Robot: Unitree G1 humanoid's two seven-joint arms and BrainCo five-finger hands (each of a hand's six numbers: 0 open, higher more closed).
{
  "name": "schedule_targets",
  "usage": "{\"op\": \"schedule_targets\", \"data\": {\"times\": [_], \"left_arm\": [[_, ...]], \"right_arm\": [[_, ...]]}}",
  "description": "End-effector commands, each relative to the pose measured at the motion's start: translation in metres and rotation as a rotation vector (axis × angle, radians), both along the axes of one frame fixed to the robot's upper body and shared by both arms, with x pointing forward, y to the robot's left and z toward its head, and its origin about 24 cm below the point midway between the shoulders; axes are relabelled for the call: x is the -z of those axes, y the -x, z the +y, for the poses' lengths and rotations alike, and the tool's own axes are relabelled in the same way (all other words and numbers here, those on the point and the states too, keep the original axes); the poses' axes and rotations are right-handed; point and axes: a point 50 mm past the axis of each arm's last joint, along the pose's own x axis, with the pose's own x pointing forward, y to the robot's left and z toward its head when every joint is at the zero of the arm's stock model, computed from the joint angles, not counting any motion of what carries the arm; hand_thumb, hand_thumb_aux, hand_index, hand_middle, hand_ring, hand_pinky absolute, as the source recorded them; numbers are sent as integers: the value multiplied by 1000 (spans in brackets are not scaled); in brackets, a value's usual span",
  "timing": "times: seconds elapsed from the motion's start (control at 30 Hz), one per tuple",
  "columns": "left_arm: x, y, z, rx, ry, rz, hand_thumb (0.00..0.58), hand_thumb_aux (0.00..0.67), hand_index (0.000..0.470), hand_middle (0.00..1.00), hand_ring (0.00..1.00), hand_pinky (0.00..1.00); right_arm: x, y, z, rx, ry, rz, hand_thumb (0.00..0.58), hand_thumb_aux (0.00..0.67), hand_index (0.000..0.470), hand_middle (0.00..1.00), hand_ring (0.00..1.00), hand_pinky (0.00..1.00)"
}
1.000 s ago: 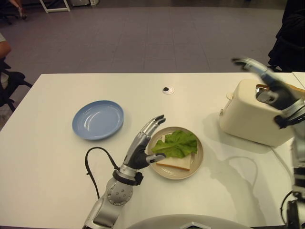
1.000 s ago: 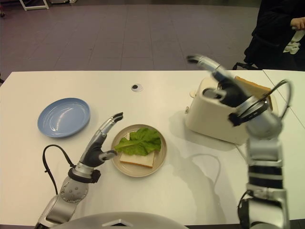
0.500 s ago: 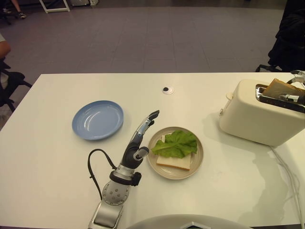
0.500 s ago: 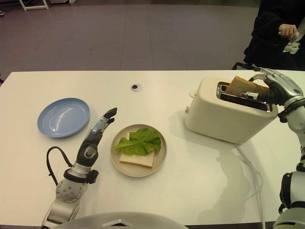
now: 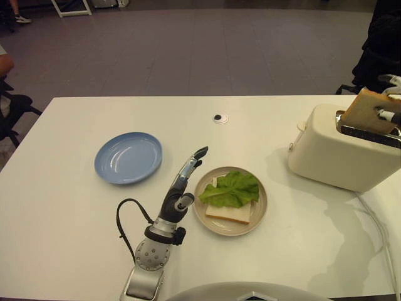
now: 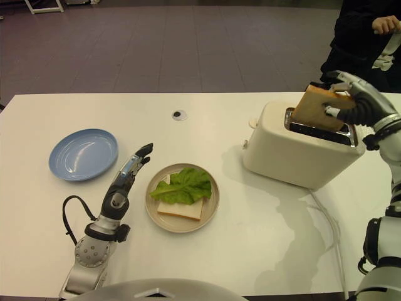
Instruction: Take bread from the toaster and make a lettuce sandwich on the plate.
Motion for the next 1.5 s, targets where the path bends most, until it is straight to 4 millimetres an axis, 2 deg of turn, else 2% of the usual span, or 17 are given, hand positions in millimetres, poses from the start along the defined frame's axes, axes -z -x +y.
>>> {"op": "schedule_targets", "data": {"times": [0.03,0.07,0.13,0.2,0.27,0.37,0.5,0.57,0.67,0.8,0.97,1.23,1.5], "left_arm": [[2,0,8,-26,38,17,0,0,0,0,0,0],[2,1,9,-35,43,16,0,0,0,0,0,0],[2,0,10,-42,45,11,0,0,0,0,0,0],[2,-2,11,-42,37,3,0,0,0,0,0,0],[2,-2,13,-49,21,-10,0,0,0,0,0,0],[0,-3,14,-51,-2,-33,0,0,0,0,0,0],[-2,-3,15,-57,-28,-80,0,0,0,0,0,0],[-2,-2,14,-55,-42,-90,0,0,0,0,0,0],[-1,-1,11,-43,-82,-100,0,0,0,0,0,0],[1,2,3,-19,-157,-116,0,0,0,0,0,0],[5,7,-9,28,-286,-154,0,0,0,0,0,0],[13,13,-16,62,-425,-182,0,0,0,0,0,0],[40,16,-15,100,-901,-234,0,0,0,0,0,0]], "right_arm": [[-57,5,8,-202,-243,-100,580,670,470,0,0,0],[-62,6,19,-323,-324,-63,580,670,470,0,0,0],[-49,11,52,-570,-435,97,580,670,470,0,0,0],[-22,19,93,-761,-528,299,580,670,470,0,0,0],[5,28,135,-881,-631,488,580,670,470,0,0,0],[38,32,169,-905,-718,681,580,670,470,0,0,0],[93,32,206,-786,-759,960,580,670,470,0,0,0],[113,33,218,-739,-745,1045,580,670,470,0,0,0],[132,34,232,-689,-694,1103,580,670,470,0,0,0],[148,31,241,-623,-574,1051,580,670,470,0,0,0],[141,23,246,-624,-570,954,580,670,470,0,0,0],[139,32,250,-682,-526,976,580,670,470,0,0,0],[148,30,252,-658,-516,991,580,670,470,0,0,0]]}}
